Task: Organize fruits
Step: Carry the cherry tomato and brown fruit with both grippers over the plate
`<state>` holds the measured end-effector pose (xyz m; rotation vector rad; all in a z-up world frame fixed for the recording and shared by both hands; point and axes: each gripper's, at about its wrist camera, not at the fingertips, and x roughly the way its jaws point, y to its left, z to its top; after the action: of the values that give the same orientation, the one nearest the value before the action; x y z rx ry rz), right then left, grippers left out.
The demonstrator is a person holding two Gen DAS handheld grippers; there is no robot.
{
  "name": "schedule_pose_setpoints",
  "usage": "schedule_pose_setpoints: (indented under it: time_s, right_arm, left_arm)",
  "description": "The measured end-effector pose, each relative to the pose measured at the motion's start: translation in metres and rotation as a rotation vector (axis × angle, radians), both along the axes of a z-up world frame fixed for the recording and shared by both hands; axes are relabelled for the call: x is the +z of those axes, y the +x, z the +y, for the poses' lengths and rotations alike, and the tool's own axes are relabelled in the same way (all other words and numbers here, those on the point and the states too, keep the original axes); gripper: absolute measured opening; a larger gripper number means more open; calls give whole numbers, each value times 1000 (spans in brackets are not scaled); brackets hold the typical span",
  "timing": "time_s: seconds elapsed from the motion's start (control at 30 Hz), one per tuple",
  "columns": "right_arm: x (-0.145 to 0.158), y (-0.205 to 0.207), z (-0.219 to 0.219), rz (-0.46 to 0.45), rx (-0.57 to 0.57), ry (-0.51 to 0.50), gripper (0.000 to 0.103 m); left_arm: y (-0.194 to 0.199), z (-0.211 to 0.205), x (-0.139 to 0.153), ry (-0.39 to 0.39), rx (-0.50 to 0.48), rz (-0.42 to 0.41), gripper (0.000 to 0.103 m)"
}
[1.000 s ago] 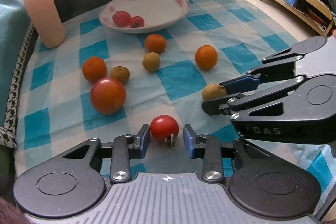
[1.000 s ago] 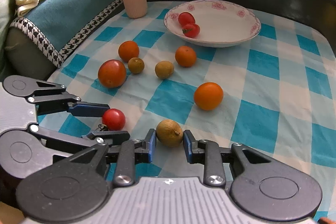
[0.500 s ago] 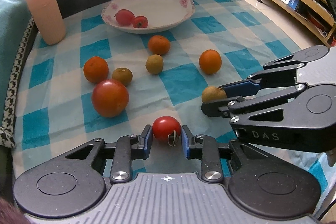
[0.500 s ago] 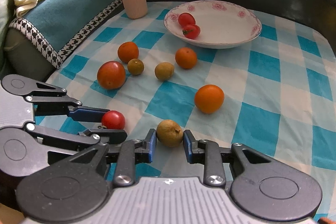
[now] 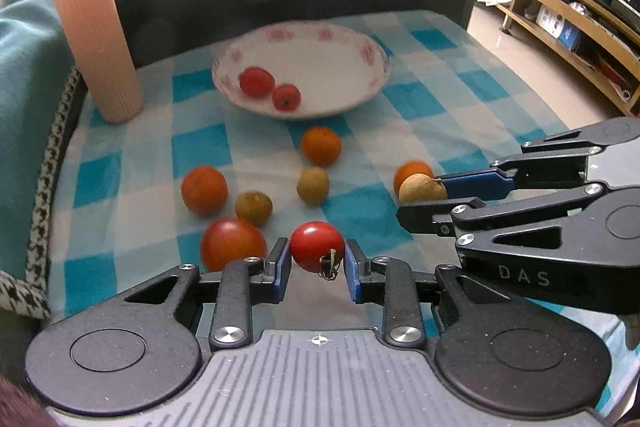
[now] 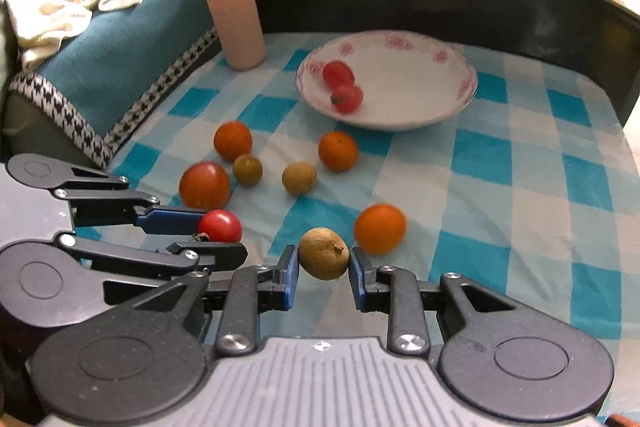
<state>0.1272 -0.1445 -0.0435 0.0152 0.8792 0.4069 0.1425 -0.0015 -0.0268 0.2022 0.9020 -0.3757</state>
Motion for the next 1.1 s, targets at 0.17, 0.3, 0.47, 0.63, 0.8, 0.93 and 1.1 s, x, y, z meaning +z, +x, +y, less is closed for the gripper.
schedule_pose_setpoints:
  time_s: [0.17, 0.3, 0.47, 0.63, 0.8, 0.93, 1.1]
  right_arm:
    - [13, 8, -3, -34, -28, 9, 42]
    - [22, 16, -8, -56, -58, 26, 42]
    - [28, 29, -16, -66, -95, 52, 42]
    - [33, 47, -18, -87, -108, 55, 42]
    - [34, 67, -20, -102, -111, 53, 42]
    - [31, 80, -22, -104, -116, 56, 42]
    - [29, 93, -22, -108, -121, 47, 42]
  left_arm:
    - [10, -3, 11, -14, 15, -32, 34]
    - [21, -8, 18, -19, 19, -53, 34]
    - [38, -14, 22, -21, 19, -76, 34]
    - [56, -16, 25, -21, 31, -93, 34]
    - [72, -19, 25, -16, 36, -103, 34]
    - [84, -20, 23, -19, 42, -102, 34]
    - [95, -22, 21, -9, 44, -107, 34]
